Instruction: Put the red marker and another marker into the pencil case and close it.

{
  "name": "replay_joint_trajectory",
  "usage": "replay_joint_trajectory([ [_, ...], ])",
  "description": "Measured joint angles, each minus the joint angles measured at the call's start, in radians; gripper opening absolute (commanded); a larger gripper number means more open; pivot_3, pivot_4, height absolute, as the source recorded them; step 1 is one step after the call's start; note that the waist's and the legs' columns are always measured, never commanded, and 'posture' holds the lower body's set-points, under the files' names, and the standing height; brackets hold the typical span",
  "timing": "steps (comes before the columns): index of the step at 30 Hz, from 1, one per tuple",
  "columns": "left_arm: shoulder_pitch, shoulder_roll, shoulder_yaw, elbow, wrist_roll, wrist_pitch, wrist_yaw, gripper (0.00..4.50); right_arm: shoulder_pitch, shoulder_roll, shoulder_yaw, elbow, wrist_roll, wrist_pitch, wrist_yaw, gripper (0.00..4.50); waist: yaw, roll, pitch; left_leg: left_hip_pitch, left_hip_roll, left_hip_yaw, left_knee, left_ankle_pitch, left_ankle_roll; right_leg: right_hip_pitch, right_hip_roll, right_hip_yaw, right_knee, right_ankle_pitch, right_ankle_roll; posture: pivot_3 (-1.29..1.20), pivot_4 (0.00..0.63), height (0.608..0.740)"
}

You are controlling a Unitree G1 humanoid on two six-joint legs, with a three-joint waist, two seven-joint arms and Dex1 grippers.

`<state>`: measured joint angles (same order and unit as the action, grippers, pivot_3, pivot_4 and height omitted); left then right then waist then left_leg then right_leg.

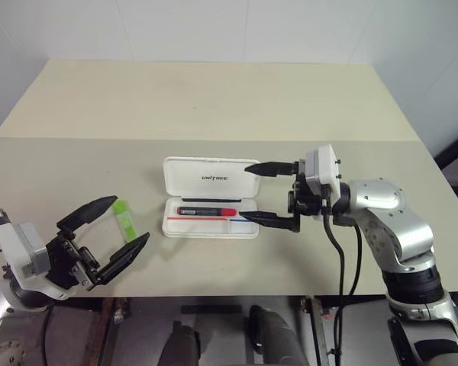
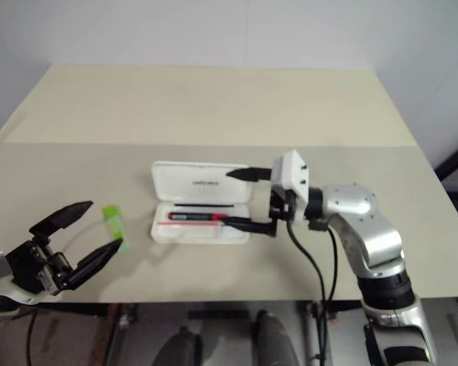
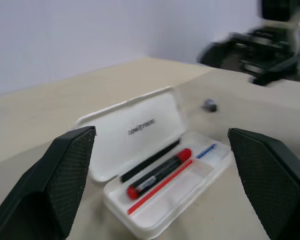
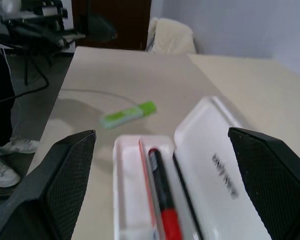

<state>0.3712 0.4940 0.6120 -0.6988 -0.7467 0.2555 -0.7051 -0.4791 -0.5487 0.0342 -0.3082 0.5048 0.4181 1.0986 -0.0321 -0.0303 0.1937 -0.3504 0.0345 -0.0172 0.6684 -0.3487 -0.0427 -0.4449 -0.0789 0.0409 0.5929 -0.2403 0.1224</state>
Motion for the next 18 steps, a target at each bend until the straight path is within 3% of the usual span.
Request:
replay_joint_trajectory([
  [8, 0.068, -0.125, -0.032, -0.055, 0.049, 0.040, 0.265, 4.50, 0.112, -0.106, -0.045, -0.002, 0.035, 0.023, 0.003, 4.47, 0.006, 0.000, 0.000, 0.000, -0.001, 0.000, 0.005, 0.000, 0.000, 0.002, 0.000, 0.002, 0.000, 0.000, 0.000, 0.00, 0.150, 0.740],
  [15, 0.022, -0.189, -0.104, -0.010, 0.120, 0.055, 0.414, 4.50, 0.171, -0.123, -0.096, 0.009, 0.046, -0.013, 0.003, 4.47, 0.006, 0.000, 0.000, 0.001, -0.002, 0.000, 0.012, 0.000, 0.000, 0.008, 0.001, 0.003, -0.001, 0.000, -0.005, 0.00, 0.150, 0.740],
  [18, -0.027, -0.206, -0.132, 0.045, 0.163, 0.061, 0.466, 4.50, 0.206, -0.128, -0.131, 0.027, 0.044, -0.061, 0.003, 4.47, 0.006, 0.000, 0.000, 0.009, -0.002, 0.000, 0.012, 0.000, 0.001, 0.018, 0.001, 0.003, -0.004, -0.003, -0.010, 0.00, 0.150, 0.740],
])
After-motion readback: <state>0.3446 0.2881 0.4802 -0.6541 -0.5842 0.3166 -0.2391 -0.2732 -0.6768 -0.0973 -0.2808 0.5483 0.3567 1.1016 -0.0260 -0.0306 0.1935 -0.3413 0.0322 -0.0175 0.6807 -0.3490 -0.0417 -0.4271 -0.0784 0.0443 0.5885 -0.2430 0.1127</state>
